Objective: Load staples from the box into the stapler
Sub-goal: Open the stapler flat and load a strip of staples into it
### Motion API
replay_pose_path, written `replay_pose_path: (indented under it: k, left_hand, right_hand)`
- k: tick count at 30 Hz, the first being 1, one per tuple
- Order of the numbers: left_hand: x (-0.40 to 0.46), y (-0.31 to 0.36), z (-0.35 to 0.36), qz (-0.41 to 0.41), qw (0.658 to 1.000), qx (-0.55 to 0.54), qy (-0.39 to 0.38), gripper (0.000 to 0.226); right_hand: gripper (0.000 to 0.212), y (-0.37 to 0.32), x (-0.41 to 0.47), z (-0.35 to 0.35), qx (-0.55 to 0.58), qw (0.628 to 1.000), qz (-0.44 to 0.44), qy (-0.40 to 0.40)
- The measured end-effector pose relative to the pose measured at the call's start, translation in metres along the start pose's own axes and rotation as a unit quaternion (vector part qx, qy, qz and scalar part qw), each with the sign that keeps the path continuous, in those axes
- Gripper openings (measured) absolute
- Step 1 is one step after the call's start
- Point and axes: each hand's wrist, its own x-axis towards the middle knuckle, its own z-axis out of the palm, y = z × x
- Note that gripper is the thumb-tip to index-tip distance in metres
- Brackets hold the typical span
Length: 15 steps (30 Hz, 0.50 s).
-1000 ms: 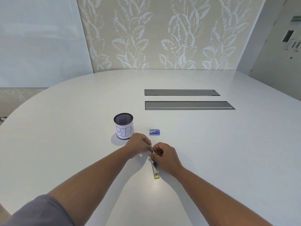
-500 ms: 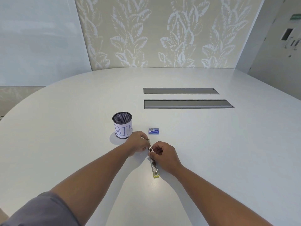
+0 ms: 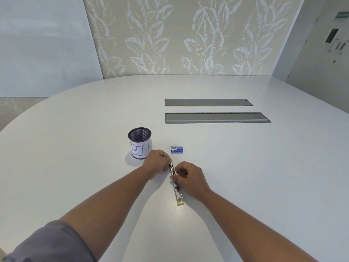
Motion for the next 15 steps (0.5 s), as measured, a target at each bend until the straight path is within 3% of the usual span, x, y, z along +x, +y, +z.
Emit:
replay_pose_path:
  k: [7,15]
  left_hand:
    - [0.0012,-0.0051,-0.0001,0.014,1.0,-0.004,0.008,0.012]
    - [0.0032,-0.0065,-0.0008,0.019,1.0,-0.009,0.006,0.009]
  right_hand:
    - [0.012,-0.0021,-0.0047,0.0016,0.032,0.999,-0.021,-0.01]
    - [0.012,-0.0084,0.0016,0.006,-0.05,0.998,-0.038,0.014]
